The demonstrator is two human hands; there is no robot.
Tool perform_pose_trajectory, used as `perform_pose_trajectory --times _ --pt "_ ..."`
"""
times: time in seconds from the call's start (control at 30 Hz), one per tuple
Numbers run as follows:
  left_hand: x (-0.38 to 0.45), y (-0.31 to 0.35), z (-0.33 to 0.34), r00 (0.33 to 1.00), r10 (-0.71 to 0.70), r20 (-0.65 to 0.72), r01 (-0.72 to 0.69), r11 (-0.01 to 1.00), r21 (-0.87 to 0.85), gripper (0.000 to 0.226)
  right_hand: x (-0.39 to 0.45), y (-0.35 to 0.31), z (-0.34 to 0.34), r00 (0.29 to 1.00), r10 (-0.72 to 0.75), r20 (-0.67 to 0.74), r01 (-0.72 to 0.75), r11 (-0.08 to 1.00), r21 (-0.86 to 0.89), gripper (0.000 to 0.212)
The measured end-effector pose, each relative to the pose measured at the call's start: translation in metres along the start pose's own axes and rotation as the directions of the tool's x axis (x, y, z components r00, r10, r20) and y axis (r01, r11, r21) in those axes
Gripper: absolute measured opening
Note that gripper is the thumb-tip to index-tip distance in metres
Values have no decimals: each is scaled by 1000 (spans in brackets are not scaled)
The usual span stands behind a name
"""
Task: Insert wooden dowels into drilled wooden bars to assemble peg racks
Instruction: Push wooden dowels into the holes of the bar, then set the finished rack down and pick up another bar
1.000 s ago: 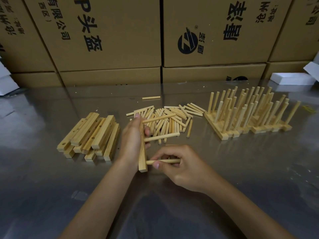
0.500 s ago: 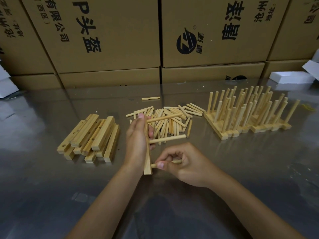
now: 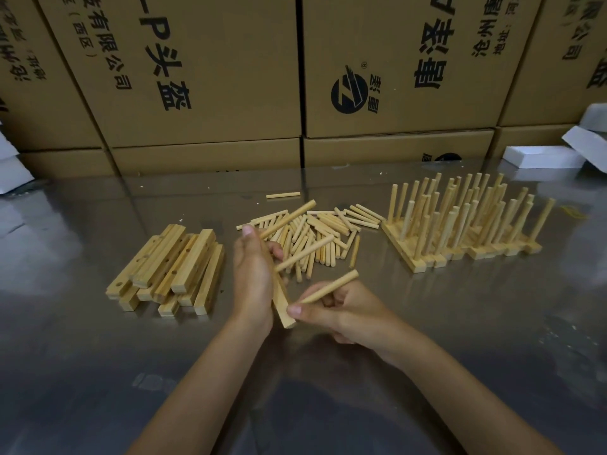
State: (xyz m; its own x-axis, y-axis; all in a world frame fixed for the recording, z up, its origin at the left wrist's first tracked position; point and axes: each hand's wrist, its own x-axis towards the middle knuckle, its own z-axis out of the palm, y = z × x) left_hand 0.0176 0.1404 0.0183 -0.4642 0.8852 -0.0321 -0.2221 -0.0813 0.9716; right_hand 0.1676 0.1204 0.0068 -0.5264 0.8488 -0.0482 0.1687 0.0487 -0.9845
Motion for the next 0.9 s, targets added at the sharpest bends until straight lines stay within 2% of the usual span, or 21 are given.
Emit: perform_pose_trajectory --times 0.13,0.27,0.37,0.47,0.53,0.6,0.77,0.9 --pt "0 2 0 993 28 119 -27 1000 -4 38 4 -1 -5 993 -31 -111 32 999 4 13" --pt "-3 2 1 961 -70 267 74 997 -5 45 10 1 -20 946 9 -323 -46 993 -107 17" --pt "-6 -1 4 953 -104 286 94 994 50 58 11 3 -42 859 -29 -510 -96 971 -217 23" --pt "-7 -2 6 961 -114 251 100 993 70 51 7 10 -66 741 -125 -659 -225 879 -420 34" --pt "-7 -1 7 961 -136 242 121 990 77 41 2 15 -79 712 -143 -687 -339 787 -515 28" --pt "-7 -1 6 962 -142 233 121 987 104 31 1 21 -89 695 -104 -711 -428 735 -526 24" --pt "0 -2 0 977 -53 205 -2 966 259 22 1 26 -96 630 -76 -773 -500 721 -479 33" --pt "11 6 -8 986 14 164 -63 953 297 24 -3 27 -101 589 -68 -805 -555 691 -464 48"
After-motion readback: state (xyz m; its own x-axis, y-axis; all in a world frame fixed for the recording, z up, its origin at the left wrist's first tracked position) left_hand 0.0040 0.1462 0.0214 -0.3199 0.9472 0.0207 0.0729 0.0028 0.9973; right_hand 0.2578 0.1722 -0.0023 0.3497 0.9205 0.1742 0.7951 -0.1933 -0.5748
